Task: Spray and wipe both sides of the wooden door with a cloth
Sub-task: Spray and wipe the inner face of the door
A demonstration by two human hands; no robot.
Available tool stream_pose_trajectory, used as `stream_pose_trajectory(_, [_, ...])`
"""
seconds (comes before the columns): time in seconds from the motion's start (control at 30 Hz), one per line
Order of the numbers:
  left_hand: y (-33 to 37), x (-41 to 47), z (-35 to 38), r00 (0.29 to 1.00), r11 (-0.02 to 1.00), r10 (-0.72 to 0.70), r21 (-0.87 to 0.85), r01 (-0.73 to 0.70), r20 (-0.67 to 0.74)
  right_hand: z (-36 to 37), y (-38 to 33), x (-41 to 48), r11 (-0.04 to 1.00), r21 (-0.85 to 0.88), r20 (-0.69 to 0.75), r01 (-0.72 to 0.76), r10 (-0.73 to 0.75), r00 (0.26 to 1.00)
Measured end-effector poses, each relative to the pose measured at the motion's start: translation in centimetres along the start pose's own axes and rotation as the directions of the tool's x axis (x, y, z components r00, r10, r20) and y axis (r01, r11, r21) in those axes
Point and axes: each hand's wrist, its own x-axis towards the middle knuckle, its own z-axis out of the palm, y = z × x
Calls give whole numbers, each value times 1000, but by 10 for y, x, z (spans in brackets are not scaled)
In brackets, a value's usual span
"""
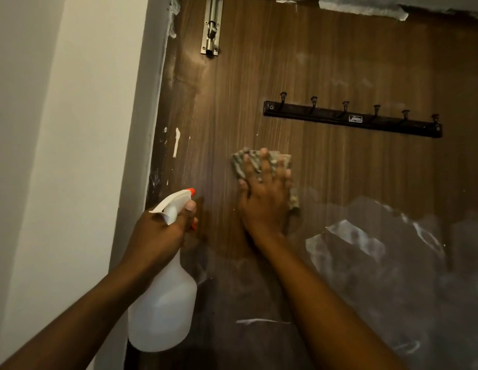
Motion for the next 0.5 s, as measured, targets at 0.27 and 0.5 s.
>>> stream_pose_trajectory(0.27, [2, -17, 39, 997, 999, 10, -38, -7, 73, -18, 69, -88, 980, 20, 39, 197, -198, 979])
stream_pose_trajectory(0.5, [3, -12, 60, 998, 998, 5, -71, 0, 59, -22, 73, 1, 995, 7, -27, -101, 101, 995])
